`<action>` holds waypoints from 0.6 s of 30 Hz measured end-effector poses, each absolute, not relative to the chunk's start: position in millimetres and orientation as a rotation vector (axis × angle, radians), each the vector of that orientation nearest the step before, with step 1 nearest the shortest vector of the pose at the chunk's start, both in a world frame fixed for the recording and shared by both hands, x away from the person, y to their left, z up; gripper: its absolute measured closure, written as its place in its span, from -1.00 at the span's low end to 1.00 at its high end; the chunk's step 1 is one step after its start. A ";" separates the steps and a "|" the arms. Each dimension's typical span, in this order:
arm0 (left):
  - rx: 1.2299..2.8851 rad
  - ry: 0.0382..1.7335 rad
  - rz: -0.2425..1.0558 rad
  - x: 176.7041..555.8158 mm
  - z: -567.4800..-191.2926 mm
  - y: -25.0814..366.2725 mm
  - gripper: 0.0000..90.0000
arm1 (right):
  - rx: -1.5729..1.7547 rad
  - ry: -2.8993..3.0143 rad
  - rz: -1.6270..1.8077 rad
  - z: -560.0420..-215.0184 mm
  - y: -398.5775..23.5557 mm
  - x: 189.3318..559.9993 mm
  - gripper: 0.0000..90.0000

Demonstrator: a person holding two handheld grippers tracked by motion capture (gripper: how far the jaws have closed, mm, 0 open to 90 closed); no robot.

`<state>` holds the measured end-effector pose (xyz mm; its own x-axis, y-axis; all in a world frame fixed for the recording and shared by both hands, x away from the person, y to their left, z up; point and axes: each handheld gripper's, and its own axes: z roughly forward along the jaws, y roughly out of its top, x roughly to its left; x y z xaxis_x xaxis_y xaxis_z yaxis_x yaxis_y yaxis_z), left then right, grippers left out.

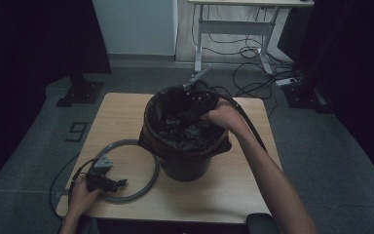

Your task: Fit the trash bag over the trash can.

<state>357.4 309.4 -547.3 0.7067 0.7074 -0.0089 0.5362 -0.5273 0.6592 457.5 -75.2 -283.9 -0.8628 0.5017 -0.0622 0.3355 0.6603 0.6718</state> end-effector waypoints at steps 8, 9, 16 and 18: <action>2.260 0.952 0.347 357.1 -547.3 308.9 -1.00 | 0.706 2.596 1.023 -276.9 -99.6 449.0 -0.73; 2.260 0.954 0.347 357.0 -547.3 308.8 -1.00 | 0.712 2.590 1.029 -276.2 -104.2 447.3 -0.73; 2.259 0.958 0.349 356.8 -547.3 308.6 -1.00 | 0.723 2.569 1.020 -275.7 -125.0 434.7 -0.73; 2.258 0.959 0.350 356.8 -547.3 308.5 -1.00 | 0.738 2.562 1.027 -275.9 -131.8 431.5 -0.73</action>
<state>356.8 308.5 -547.3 0.6964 0.7176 -0.0082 0.5436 -0.5201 0.6588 431.5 -131.8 -275.9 -0.8291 0.5548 -0.0698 0.3528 0.6159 0.7044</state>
